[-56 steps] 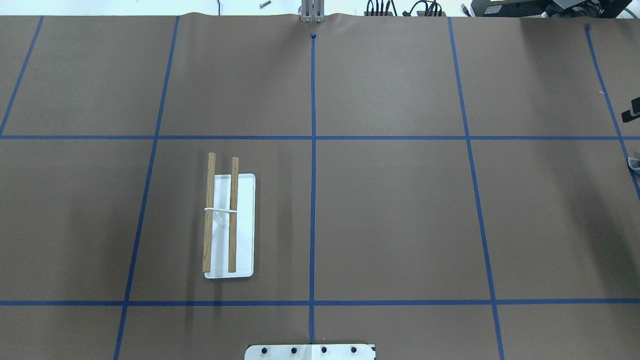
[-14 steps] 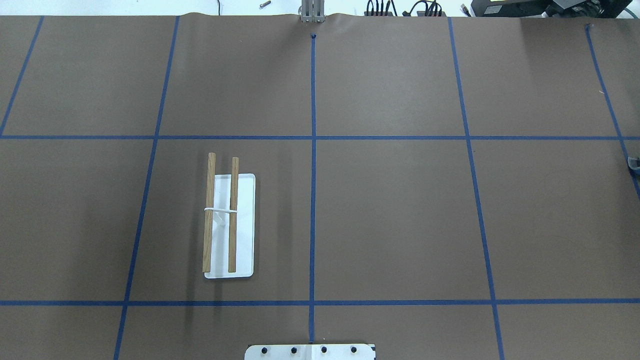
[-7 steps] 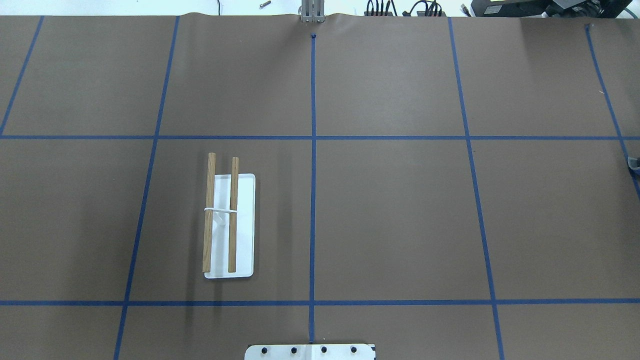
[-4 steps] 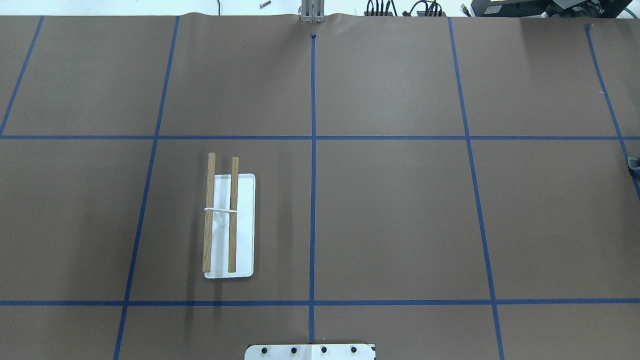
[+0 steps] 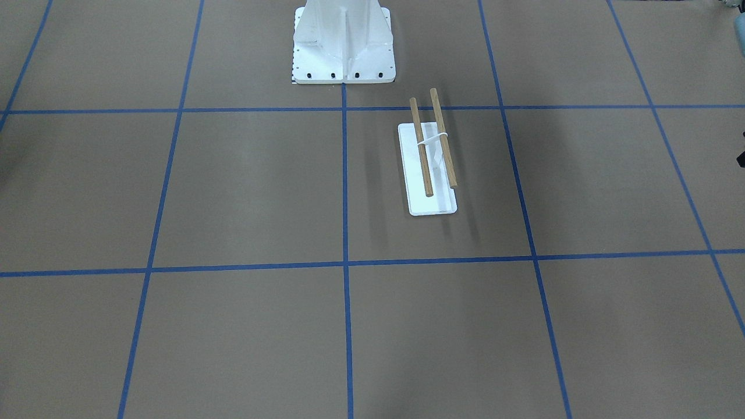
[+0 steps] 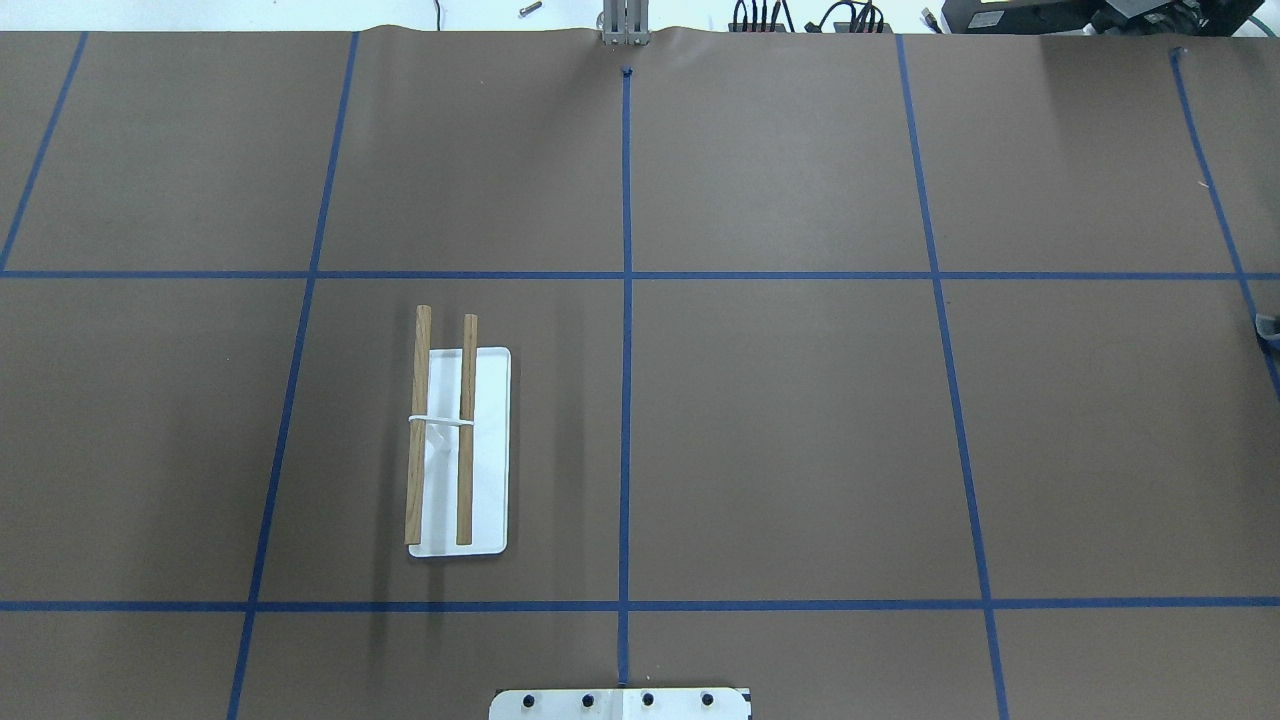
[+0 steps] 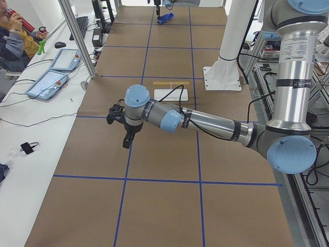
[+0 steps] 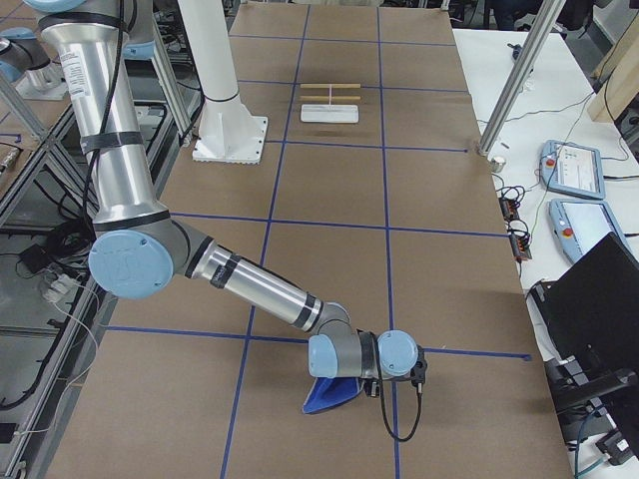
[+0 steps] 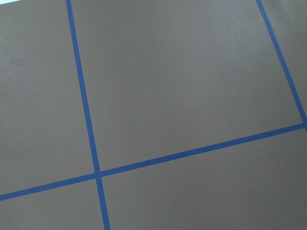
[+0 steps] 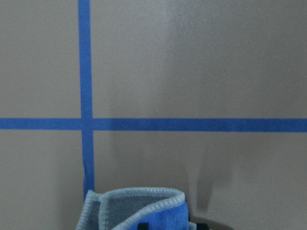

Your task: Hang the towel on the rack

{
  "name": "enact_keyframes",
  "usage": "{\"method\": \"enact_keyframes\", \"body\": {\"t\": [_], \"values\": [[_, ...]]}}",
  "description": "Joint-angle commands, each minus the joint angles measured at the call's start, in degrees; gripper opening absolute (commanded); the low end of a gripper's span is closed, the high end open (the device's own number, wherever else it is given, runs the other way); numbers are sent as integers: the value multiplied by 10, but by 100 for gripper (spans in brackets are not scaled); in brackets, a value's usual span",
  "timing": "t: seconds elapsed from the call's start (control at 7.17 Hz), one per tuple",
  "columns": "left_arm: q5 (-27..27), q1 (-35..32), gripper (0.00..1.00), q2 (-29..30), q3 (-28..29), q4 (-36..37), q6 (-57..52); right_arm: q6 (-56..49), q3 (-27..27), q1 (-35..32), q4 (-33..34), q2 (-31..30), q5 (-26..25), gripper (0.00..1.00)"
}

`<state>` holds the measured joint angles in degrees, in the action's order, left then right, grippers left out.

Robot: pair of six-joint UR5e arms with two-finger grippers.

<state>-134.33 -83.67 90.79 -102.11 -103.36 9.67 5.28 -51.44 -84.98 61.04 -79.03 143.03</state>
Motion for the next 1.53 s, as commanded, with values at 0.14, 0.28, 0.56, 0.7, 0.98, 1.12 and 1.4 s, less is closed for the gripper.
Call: {"method": "enact_keyframes", "body": {"t": [0.14,0.28,0.56,0.7,0.98,1.12,1.4], "values": [[-1,0,98,0,-1,0,0,0,-2,3,-1,2,1,0],[-1,0,98,0,-3,1,0,1,-17,2,1,7,3,0],[-1,0,98,0,-5,1,0,2,-68,-17,2,5,0,0],[-8,1,98,1,2,-1,4,38,-111,-27,3,2,-3,0],[-52,2,98,3,-5,-2,7,180,-214,-26,3,3,-27,0],[-52,3,98,10,3,-1,8,264,-271,-3,7,6,-57,0],[-84,4,98,51,-1,-7,124,411,-418,46,116,35,-125,0]]}}
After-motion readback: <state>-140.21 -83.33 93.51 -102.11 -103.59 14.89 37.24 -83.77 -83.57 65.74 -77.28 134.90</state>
